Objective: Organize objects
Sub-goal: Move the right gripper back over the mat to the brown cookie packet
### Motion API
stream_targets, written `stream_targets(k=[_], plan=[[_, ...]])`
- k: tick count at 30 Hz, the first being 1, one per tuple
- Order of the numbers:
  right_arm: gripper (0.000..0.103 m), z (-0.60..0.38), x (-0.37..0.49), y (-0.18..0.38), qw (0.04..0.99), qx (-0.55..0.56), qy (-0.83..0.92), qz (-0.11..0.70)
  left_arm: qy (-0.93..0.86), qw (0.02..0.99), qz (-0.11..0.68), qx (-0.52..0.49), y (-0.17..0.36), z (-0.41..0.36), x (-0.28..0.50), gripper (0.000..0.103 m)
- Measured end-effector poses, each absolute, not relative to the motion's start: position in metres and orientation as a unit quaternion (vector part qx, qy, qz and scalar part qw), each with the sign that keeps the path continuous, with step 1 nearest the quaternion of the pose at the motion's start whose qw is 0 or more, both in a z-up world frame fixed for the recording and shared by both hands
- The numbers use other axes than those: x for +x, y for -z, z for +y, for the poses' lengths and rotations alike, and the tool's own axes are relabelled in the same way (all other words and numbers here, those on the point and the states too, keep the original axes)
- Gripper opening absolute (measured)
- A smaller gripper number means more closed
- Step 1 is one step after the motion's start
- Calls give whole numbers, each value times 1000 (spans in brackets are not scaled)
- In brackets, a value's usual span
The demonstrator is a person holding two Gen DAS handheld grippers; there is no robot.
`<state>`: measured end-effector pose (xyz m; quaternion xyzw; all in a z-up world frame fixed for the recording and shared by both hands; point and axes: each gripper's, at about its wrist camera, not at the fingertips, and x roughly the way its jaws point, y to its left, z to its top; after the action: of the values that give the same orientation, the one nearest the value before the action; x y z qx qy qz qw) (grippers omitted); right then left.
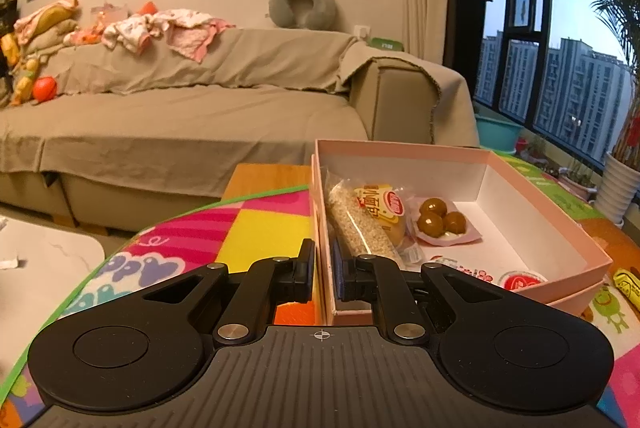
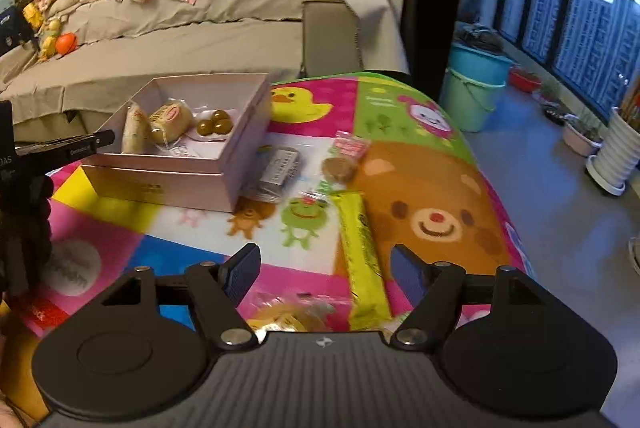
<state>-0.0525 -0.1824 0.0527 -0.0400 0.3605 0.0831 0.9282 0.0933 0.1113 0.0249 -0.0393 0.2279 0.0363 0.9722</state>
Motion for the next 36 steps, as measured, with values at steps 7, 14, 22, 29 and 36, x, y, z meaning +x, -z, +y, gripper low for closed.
stream_targets(k=[7, 14, 22, 29, 36], plan=[[72, -169, 4, -51, 920, -10, -123, 372, -37, 972, 227, -39, -25, 111, 93, 12], [41, -128, 125, -35, 907, -16, -116, 404, -36, 973, 226, -38, -25, 111, 93, 12], [29, -115, 208, 6, 882, -8, -86, 463, -32, 972, 228, -44, -25, 112, 93, 12], [29, -125, 146, 7, 863, -18, -149, 482, -32, 972, 228, -43, -24, 112, 93, 12], [40, -132, 52, -9, 846, -59, -211, 486, -35, 973, 227, -40, -24, 112, 92, 12]])
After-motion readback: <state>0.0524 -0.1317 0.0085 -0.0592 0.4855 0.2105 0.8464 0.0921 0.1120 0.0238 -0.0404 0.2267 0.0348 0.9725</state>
